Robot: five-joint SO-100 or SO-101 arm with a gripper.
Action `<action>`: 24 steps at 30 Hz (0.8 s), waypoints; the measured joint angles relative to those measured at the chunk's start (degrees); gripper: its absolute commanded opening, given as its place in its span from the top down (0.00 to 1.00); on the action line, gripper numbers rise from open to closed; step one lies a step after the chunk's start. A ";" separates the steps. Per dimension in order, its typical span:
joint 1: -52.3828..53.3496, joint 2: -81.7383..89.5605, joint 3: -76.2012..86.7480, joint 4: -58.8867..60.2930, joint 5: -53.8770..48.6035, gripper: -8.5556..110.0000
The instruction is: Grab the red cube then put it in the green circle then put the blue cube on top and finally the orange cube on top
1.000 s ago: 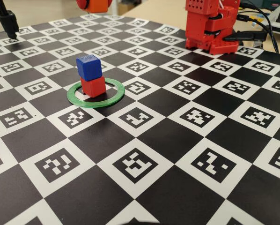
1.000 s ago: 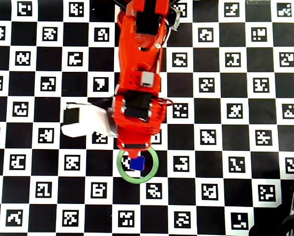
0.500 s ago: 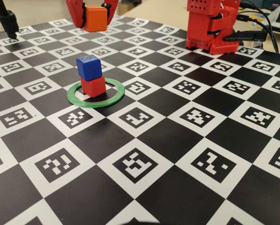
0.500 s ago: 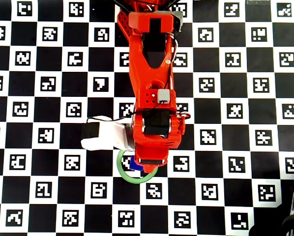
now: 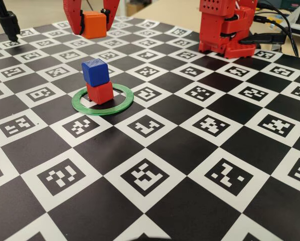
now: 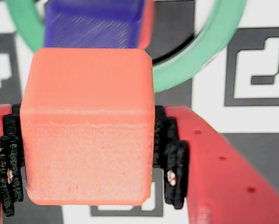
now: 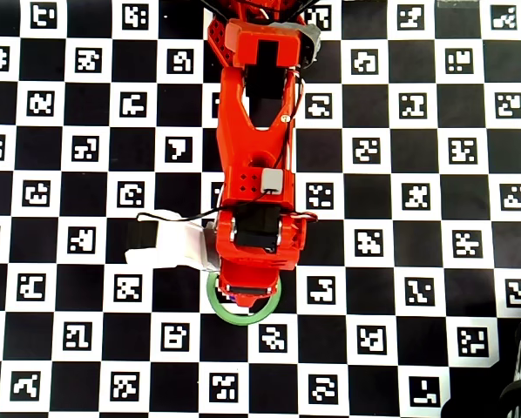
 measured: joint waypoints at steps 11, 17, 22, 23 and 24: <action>2.90 0.00 0.88 -1.49 -2.72 0.87; 2.90 0.00 1.32 -1.93 -2.64 0.87; 2.81 0.00 1.32 -2.29 -2.37 0.87; 2.64 0.00 1.32 -2.37 -2.02 0.87; 2.37 0.00 1.32 -2.55 -1.67 0.87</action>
